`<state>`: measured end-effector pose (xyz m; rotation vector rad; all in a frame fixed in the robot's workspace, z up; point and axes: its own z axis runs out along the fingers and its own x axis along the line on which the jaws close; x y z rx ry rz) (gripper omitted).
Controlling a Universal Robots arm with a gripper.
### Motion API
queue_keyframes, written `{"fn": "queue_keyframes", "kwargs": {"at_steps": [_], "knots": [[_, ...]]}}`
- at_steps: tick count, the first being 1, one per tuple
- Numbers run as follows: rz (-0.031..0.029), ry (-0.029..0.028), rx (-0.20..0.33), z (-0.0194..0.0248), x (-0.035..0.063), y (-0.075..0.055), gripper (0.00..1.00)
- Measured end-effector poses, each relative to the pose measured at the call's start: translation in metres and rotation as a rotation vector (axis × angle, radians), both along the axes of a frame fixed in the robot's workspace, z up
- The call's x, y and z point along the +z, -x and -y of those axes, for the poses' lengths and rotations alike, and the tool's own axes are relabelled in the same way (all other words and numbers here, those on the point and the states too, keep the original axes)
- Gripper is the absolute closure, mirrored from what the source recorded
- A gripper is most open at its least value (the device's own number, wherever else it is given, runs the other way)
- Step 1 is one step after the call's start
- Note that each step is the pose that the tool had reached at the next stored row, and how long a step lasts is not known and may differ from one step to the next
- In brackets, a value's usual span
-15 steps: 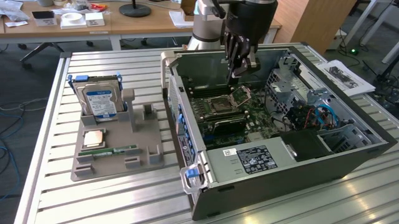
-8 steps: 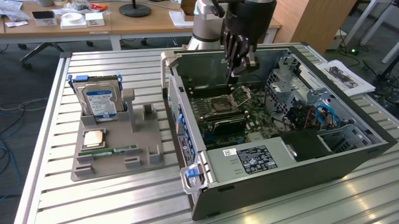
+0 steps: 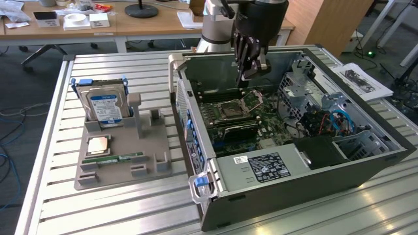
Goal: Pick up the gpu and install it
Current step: 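Press down on the gpu until it lock into place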
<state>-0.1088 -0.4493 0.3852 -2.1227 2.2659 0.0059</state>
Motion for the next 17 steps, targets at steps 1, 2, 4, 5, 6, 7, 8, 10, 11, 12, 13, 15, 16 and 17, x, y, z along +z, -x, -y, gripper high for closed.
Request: {"fn": "queue_keyframes", "kwargs": {"at_steps": [1,2,4,5,6,7,8,10,11,12,13,15,16,17], "knots": [[0.0,0.0,0.0,0.0,0.0,0.0,0.89],[0.0001,-0.0002,0.0,-0.0001,-0.0005,0.0,0.89],[0.0,-0.0001,0.0,0.0,-0.0033,0.0,0.89],[0.0,0.0,0.0,0.0,-0.0051,0.0,0.89],[0.0001,-0.0001,0.0,0.0,-0.0069,0.0,0.89],[0.0001,-0.0001,0.0,0.0,-0.0087,0.0,0.89],[0.0001,0.0,0.0,0.0,-0.0102,0.0,0.89],[0.0,0.0001,0.0,0.0,-0.0108,0.0,0.89],[0.0,0.0002,0.0,0.0,-0.0108,0.0,0.89],[-0.0001,0.0001,0.0,0.0,-0.0108,0.0,0.89],[0.0,0.0001,0.0,0.0,-0.0108,0.0,0.89],[0.0002,-0.0001,0.0,0.0,-0.0112,0.0,0.89],[0.0003,-0.0005,0.0,0.0,-0.0126,0.0,0.89],[0.0003,-0.0003,0.0,0.0,-0.0143,0.0,0.89]]}}
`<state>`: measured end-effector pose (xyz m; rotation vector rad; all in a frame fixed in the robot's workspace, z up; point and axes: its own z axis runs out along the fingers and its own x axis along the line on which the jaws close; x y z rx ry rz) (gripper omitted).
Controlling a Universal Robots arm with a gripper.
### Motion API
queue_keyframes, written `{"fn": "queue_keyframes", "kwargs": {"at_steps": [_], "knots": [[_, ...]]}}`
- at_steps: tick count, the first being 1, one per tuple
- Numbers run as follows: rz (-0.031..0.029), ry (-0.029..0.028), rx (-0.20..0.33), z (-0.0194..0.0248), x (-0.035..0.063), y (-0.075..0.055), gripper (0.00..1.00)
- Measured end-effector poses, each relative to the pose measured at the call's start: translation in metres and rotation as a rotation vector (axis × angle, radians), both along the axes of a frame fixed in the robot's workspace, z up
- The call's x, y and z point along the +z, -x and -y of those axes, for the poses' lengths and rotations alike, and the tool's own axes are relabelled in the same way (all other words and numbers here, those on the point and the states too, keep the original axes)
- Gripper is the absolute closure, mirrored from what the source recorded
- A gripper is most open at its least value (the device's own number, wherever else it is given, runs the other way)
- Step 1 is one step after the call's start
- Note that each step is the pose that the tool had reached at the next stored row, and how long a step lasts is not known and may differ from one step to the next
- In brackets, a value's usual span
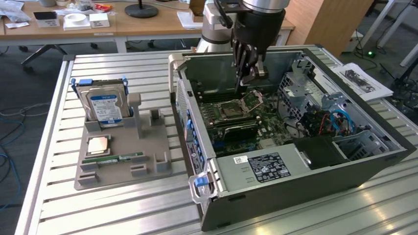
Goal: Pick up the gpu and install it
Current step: 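Press down on the gpu until it lock into place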
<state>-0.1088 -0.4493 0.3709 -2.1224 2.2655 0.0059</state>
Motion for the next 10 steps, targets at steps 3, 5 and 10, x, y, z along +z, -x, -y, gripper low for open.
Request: {"fn": "queue_keyframes", "kwargs": {"at_steps": [3,5,10], "knots": [[0.0,0.0002,0.0,0.0,-0.005,0.0,0.89],[-0.0001,0.0004,0.0,0.0,-0.0059,0.0,0.89],[0.0,0.0003,0.0,0.0,-0.006,0.0,0.89]]}}
